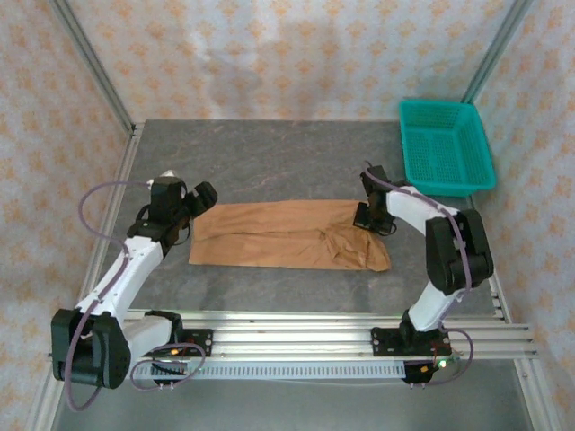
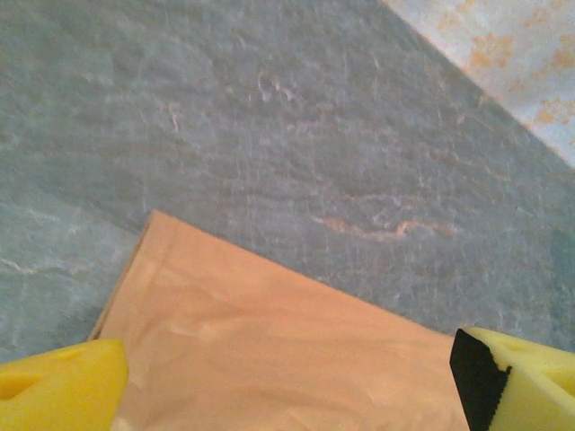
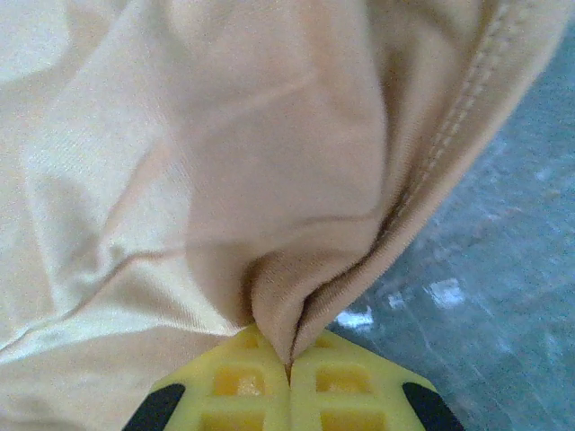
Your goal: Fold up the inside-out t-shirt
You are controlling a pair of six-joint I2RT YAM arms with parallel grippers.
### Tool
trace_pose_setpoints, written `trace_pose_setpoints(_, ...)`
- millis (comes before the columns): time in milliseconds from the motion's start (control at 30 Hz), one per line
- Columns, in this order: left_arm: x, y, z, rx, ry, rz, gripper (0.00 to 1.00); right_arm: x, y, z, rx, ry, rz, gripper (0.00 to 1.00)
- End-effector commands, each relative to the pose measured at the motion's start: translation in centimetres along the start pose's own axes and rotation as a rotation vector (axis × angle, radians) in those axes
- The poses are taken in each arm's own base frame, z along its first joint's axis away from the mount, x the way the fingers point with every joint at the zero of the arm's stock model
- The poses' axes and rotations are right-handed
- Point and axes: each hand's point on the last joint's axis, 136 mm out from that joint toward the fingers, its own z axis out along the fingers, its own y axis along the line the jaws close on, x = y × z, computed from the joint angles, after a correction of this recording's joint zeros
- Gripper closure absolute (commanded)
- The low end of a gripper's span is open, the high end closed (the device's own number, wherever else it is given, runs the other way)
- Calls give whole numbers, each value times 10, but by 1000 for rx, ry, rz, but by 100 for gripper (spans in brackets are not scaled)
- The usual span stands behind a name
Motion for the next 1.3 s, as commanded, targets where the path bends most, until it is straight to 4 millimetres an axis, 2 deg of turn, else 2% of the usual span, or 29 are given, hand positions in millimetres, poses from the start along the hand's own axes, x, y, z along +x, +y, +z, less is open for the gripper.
trace_pose_setpoints(0, 12, -15, 16, 89, 43, -29, 6, -14, -8, -46, 10, -82, 17, 100)
trace_pose_setpoints(67, 15, -18, 22, 96, 51, -36, 7, -14, -6, -63, -19, -102, 13, 100)
trace_pose_setpoints(200, 8, -17, 28, 60, 46, -33, 7, -9, 9, -91, -109, -112, 1, 100)
trace_pose_setpoints(333, 5, -15, 36, 13, 106, 3, 7, -5, 24, -114, -167, -131, -15, 100)
trace_pose_setpoints(433, 10, -10, 46, 3, 173, -1, 7, -3, 38, -131, -215, -141, -26, 100)
trace_pose_setpoints(533, 14, -4, 54, 8, 234, -54, 8, -1, 62, -149, -296, -151, -36, 100)
trace_pose_setpoints(600, 12, 4, 56, 0, 256, -104, 9, 2, 85, -163, -362, -162, -52, 100)
trace_pose_setpoints(767, -5, 31, 45, -64, 216, -196, 9, 13, 150, -190, -519, -164, -107, 100)
trace_pose_setpoints(833, -11, 41, 40, -79, 196, -235, 8, 19, 175, -193, -567, -152, -132, 100)
trace_pose_setpoints(967, -11, 54, 34, -88, 192, -278, 8, 32, 221, -186, -635, -121, -167, 100)
trace_pose_setpoints(1267, -12, 63, 26, -96, 190, -283, 8, 52, 297, -140, -644, -51, -229, 100)
